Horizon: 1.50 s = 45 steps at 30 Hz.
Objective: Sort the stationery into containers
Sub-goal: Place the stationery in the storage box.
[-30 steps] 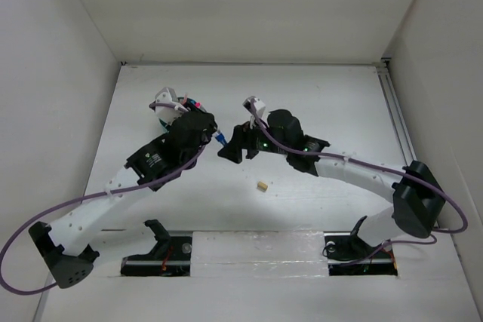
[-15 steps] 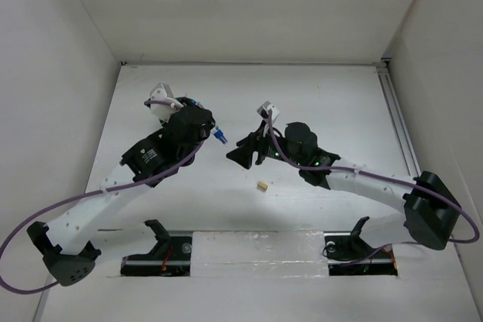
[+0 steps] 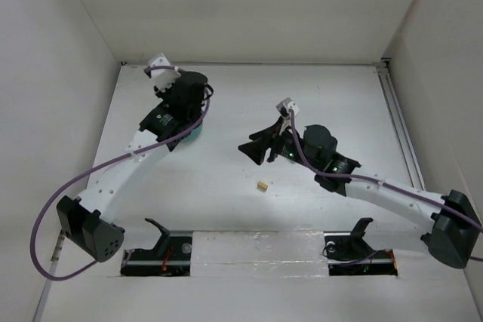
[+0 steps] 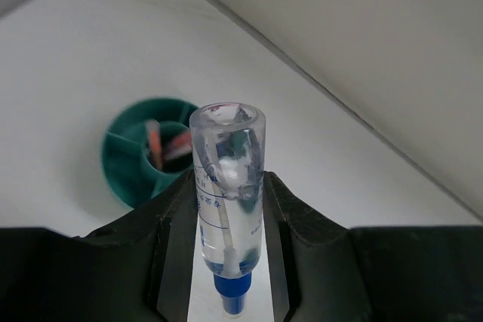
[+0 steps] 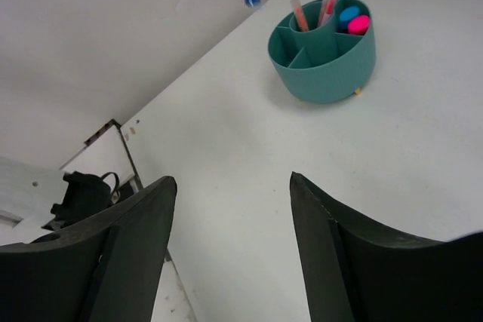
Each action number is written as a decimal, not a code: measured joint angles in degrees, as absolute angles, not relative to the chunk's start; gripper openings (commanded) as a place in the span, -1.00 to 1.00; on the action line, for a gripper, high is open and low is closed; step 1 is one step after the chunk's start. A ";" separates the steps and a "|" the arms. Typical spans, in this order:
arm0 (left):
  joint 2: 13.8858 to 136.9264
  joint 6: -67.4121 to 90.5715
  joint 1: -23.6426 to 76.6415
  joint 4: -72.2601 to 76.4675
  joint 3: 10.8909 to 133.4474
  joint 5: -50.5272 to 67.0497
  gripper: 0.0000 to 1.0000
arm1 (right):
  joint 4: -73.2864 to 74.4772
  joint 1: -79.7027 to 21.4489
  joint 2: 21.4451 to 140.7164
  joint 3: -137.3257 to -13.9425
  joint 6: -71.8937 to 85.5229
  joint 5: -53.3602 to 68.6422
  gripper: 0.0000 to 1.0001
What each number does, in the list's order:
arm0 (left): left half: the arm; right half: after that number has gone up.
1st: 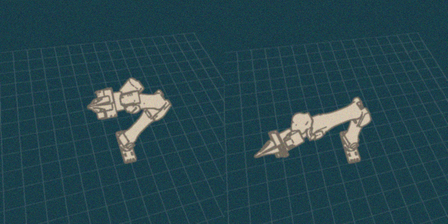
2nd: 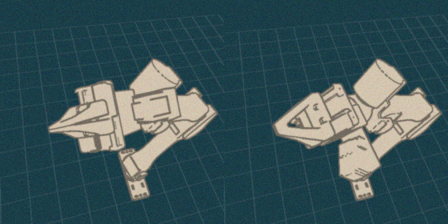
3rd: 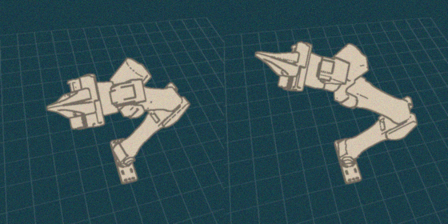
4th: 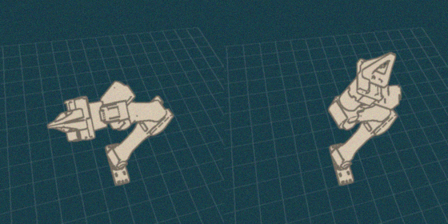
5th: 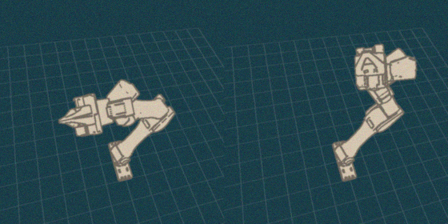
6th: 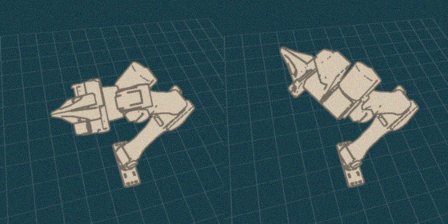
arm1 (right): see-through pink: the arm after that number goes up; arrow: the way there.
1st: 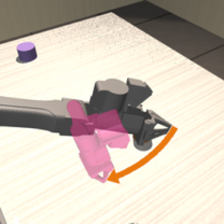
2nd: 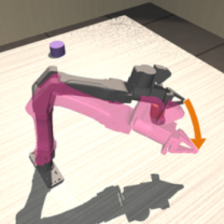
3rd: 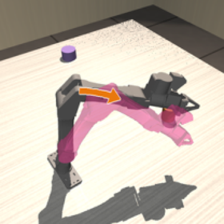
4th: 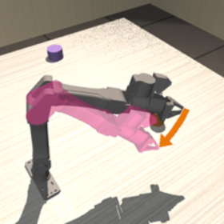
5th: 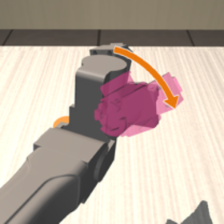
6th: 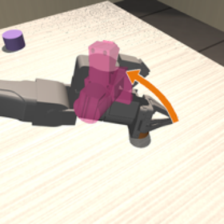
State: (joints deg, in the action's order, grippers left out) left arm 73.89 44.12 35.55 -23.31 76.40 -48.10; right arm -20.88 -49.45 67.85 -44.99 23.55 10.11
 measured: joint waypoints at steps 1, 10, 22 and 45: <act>73.25 42.63 33.04 -22.09 75.72 -47.86 -1.00 | -20.45 -49.45 66.26 -44.23 23.55 9.56 0.35; 72.40 37.34 28.88 -14.17 69.45 -62.24 -1.00 | -14.24 -49.36 55.96 -41.28 23.81 6.74 0.85; 75.94 35.53 21.12 -0.14 55.96 -64.10 -1.00 | -9.43 -49.19 48.82 -37.63 24.45 7.94 1.00; 96.62 16.29 12.43 32.64 62.04 -69.45 -1.00 | -6.37 -49.58 47.99 -37.50 24.34 11.20 1.00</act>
State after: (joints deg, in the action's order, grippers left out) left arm 96.62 16.29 12.43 32.64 62.04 -69.45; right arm -6.37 -49.58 47.99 -37.50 24.34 11.20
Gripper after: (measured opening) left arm 0.304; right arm 0.999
